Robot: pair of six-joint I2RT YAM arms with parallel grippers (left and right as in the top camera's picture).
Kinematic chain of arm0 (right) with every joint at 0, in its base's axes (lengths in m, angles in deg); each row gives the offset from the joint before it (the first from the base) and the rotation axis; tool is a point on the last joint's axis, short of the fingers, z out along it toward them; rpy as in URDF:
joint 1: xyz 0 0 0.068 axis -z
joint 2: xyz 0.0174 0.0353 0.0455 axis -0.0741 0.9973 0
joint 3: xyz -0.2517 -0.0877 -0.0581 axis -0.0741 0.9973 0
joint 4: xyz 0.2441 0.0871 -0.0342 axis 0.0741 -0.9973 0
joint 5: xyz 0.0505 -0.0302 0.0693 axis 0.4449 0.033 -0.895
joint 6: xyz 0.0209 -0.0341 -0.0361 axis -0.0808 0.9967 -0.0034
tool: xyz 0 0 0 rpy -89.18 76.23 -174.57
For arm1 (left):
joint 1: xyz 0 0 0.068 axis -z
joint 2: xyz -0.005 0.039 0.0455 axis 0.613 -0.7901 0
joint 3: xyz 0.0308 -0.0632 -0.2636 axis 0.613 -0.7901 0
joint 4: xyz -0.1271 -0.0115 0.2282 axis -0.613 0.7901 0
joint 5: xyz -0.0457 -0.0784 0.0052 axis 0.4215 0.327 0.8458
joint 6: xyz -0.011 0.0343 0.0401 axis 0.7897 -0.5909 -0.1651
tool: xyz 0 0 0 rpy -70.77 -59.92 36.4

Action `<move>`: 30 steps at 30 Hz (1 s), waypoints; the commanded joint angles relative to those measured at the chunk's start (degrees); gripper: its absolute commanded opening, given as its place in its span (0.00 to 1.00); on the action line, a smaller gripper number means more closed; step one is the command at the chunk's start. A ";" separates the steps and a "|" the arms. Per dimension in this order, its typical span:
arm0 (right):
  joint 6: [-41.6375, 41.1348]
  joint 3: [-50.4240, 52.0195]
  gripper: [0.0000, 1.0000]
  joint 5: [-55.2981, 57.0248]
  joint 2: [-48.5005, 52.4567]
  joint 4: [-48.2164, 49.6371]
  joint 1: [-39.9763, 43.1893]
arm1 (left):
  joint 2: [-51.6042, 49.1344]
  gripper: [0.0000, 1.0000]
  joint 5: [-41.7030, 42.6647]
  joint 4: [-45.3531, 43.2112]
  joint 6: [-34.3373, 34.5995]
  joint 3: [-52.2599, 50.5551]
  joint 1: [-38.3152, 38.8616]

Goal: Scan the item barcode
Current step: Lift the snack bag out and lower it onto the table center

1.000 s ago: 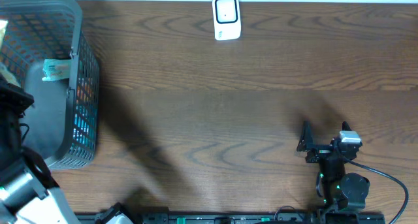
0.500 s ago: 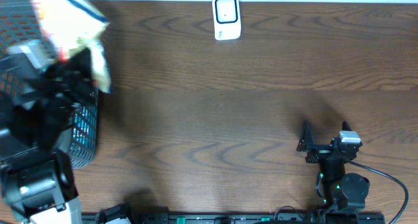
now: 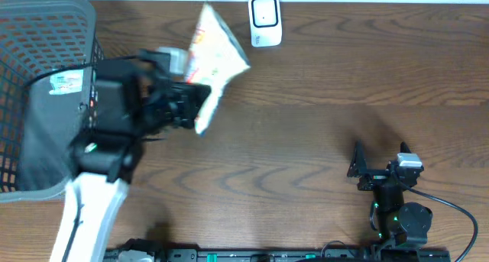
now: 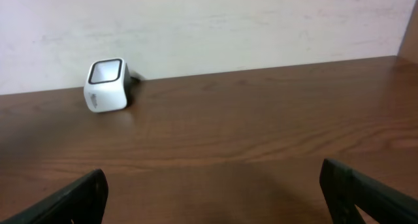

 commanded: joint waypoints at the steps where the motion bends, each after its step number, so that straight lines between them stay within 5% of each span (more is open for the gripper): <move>1: 0.90 0.13 0.99 0.48 -0.09 -0.13 0.24 | -5.49 0.07 -6.64 -0.15 -2.95 -0.15 6.32; 11: 0.90 0.13 0.99 0.50 -0.09 -0.13 0.24 | -19.67 0.07 -18.21 -0.17 -2.89 -0.15 17.57; 30: 0.90 0.13 0.99 0.50 -0.09 -0.13 0.24 | -37.94 0.07 -18.34 -6.67 -2.73 -0.15 23.91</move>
